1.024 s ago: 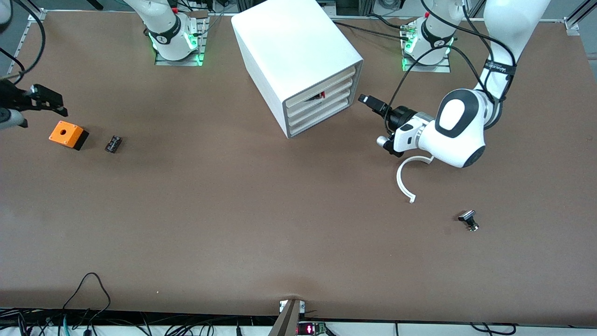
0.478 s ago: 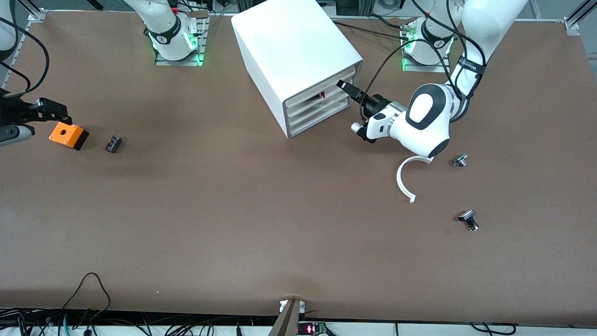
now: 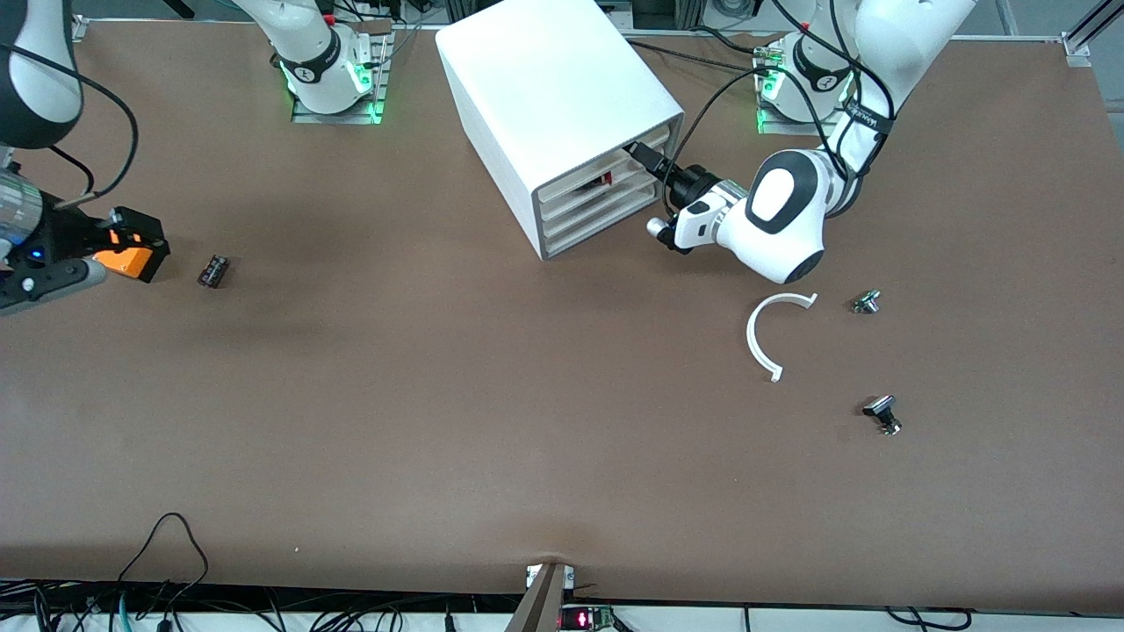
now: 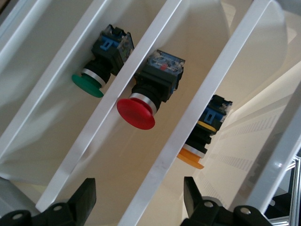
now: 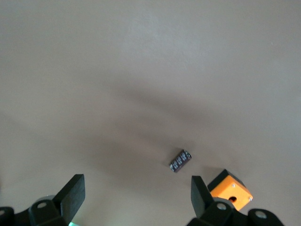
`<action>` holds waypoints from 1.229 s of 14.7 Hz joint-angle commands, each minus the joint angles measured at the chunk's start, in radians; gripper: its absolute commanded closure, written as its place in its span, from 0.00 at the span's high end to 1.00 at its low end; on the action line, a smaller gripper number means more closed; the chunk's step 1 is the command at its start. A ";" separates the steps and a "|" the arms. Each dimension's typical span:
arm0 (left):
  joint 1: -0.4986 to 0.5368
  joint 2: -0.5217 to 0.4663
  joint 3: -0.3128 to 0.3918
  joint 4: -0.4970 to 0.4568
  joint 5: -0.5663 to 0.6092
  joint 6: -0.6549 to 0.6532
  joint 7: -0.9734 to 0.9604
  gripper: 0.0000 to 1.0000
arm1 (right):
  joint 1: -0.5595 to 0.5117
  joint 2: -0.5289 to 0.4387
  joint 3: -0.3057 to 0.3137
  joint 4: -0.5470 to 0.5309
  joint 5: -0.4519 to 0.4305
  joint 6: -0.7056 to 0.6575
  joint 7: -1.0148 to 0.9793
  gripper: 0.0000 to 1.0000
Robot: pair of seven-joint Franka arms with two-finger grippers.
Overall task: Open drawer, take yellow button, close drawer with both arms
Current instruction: 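Pull the drawer open with the left gripper while the right gripper approaches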
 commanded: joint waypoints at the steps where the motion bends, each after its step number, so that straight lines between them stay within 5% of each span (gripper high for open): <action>1: 0.003 -0.022 -0.003 -0.051 -0.029 0.029 0.086 0.49 | 0.025 0.035 0.002 0.055 0.021 0.020 0.003 1.00; 3: 0.005 -0.019 -0.002 -0.058 -0.029 0.034 0.108 0.22 | 0.047 0.052 0.002 0.055 0.047 0.088 -0.006 1.00; 4: 0.005 -0.019 -0.002 -0.057 -0.029 0.034 0.108 0.01 | 0.063 0.061 0.002 0.055 0.050 0.096 -0.013 1.00; 10: 0.019 -0.017 0.018 -0.046 -0.028 0.034 0.093 0.00 | 0.099 0.074 0.002 0.057 0.053 0.106 0.003 1.00; 18: 0.019 -0.016 0.161 0.101 -0.009 0.095 0.015 0.00 | 0.250 0.095 0.002 0.136 0.050 0.108 -0.016 1.00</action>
